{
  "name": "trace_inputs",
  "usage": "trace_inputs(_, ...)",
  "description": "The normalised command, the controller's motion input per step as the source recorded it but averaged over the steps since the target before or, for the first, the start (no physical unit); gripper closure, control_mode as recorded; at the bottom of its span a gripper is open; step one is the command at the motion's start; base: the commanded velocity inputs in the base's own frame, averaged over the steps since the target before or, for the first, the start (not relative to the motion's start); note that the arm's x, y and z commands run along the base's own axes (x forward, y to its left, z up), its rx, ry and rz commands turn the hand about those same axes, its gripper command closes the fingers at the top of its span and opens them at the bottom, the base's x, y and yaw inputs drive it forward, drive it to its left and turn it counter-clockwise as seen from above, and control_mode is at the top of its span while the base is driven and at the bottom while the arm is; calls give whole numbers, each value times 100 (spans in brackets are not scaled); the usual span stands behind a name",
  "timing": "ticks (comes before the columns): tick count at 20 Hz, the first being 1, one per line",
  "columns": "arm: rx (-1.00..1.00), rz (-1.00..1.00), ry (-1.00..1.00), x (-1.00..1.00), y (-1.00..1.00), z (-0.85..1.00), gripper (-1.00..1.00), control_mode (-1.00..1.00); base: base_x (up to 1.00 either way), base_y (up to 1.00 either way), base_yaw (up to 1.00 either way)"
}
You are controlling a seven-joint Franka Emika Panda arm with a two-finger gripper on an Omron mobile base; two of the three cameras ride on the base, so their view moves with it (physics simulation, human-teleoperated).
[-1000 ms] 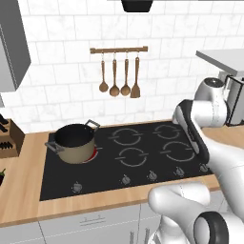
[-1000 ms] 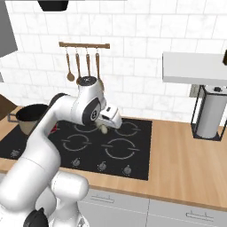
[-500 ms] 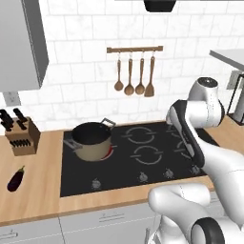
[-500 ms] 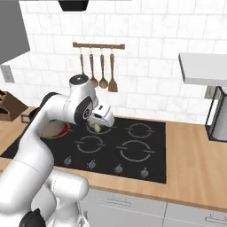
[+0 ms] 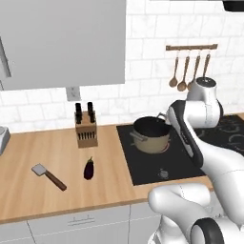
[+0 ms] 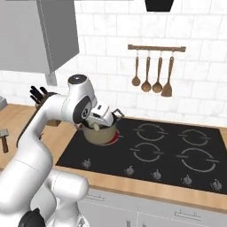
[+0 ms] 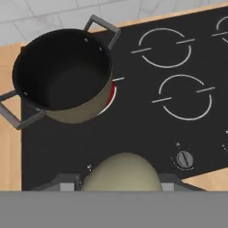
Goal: Put the mushroom and eggplant in the pot. Retrieve the spatula and lightly stir the vegetables in the pot.
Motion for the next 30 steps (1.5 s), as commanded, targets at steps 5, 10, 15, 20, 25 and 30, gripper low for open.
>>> trace_inputs(5,0,0,0,0,0,0,100,100,2,74,0)
trace_inputs(10,0,0,0,0,0,0,100,100,63,4,-3)
trace_inputs(15,1,0,0,10,-3,1,100,-100,54,-1,-4)
trace_inputs(20,4,-1,0,56,-58,0,100,-100,0,0,0)
trace_inputs(25,6,0,3,87,-55,-2,100,-100,0,0,0)
trace_inputs(30,3,0,11,100,-6,-31,100,-100,0,0,0)
